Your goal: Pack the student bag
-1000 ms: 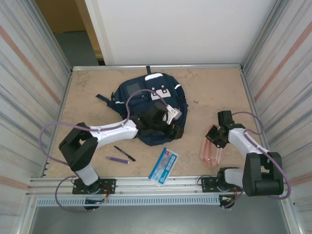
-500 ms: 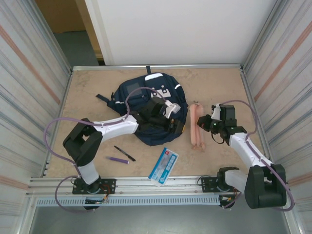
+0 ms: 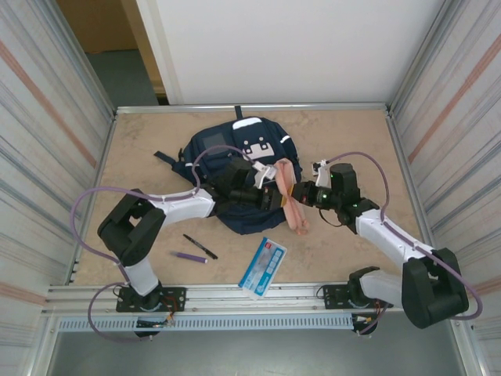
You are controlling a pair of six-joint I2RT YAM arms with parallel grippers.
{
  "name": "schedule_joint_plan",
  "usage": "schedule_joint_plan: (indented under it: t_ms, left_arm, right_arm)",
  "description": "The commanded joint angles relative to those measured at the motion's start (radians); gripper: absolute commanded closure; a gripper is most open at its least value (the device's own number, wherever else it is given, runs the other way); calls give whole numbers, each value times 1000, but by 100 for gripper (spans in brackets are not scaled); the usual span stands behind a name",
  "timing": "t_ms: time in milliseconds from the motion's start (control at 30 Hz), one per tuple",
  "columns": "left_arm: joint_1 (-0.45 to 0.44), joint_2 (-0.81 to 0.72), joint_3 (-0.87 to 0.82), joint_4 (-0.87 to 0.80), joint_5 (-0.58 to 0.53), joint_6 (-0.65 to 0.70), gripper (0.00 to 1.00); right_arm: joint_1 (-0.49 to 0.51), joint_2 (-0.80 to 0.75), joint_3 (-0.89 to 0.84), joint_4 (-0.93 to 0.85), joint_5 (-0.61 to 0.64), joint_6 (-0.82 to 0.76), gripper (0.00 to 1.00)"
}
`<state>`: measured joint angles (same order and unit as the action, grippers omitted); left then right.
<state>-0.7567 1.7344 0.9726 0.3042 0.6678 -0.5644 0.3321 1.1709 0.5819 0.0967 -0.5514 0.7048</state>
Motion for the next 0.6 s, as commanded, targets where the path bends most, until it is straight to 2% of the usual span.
schedule_joint_plan:
  t_ms: [0, 33, 133, 300, 400, 467, 567]
  left_arm:
    - [16, -40, -14, 19, 27, 56, 97]
    - [22, -45, -15, -1, 26, 81, 100]
    - [45, -54, -22, -54, 0, 89, 100]
    - [89, -86, -72, -103, -5, 98, 100]
    - [97, -104, -87, -133, 33, 114, 100]
    - [97, -100, -81, -177, 43, 141, 100]
    - [99, -83, -70, -221, 50, 168, 100]
  right_arm:
    - [18, 32, 15, 101, -21, 57, 100]
    - [20, 51, 22, 106, -33, 54, 100]
    - [27, 88, 50, 76, -43, 39, 100]
    - [25, 142, 113, -118, 94, -118, 100]
    - [24, 201, 162, -212, 154, -228, 100]
    - [27, 244, 182, -223, 155, -265, 100]
    - [25, 304, 221, -229, 84, -303, 100]
